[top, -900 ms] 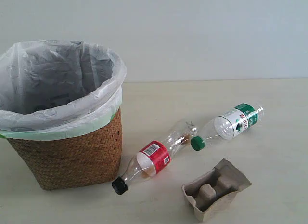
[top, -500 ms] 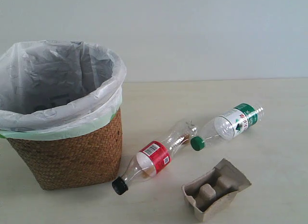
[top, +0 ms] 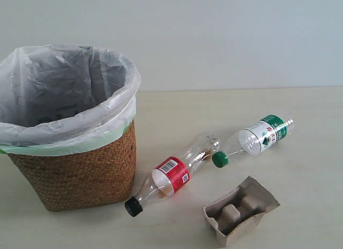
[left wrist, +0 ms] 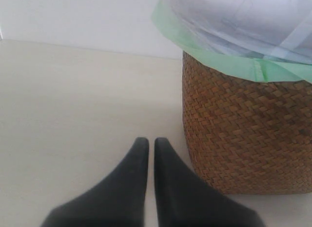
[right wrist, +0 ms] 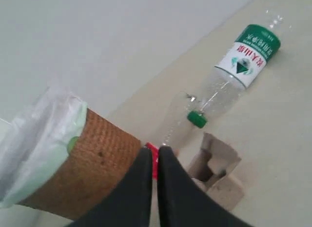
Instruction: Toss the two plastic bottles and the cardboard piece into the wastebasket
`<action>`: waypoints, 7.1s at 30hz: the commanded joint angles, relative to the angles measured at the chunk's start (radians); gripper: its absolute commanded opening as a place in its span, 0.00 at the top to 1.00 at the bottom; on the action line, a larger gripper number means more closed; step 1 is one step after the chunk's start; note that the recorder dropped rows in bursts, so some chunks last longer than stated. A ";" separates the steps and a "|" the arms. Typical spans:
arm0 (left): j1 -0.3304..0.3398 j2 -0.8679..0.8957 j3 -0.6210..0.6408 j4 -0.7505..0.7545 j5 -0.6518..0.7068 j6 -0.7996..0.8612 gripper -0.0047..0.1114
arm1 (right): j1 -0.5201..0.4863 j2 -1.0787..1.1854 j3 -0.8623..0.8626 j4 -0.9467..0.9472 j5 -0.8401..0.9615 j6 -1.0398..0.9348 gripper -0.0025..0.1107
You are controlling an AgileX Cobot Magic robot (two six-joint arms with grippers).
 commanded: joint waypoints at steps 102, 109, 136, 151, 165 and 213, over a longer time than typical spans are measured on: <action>-0.004 -0.003 0.004 0.002 0.000 -0.003 0.93 | -0.048 1.940 -1.299 -0.367 0.315 0.345 0.44; -0.004 -0.003 0.004 0.002 0.000 -0.003 0.93 | -0.048 2.014 -1.299 -0.362 0.311 0.359 0.44; -0.004 -0.003 0.004 0.002 0.000 -0.003 0.93 | -0.050 2.072 -1.299 -0.401 0.275 0.161 0.49; -0.004 -0.003 0.004 0.002 0.000 -0.003 0.93 | -0.068 1.828 -1.499 -0.401 0.430 -0.121 0.98; -0.004 -0.003 0.004 0.002 0.000 -0.003 0.93 | 0.080 1.603 -1.547 0.111 0.539 -0.752 0.98; -0.004 -0.003 0.004 0.002 0.000 -0.003 0.93 | 0.289 1.651 -1.562 0.533 0.285 -0.780 0.62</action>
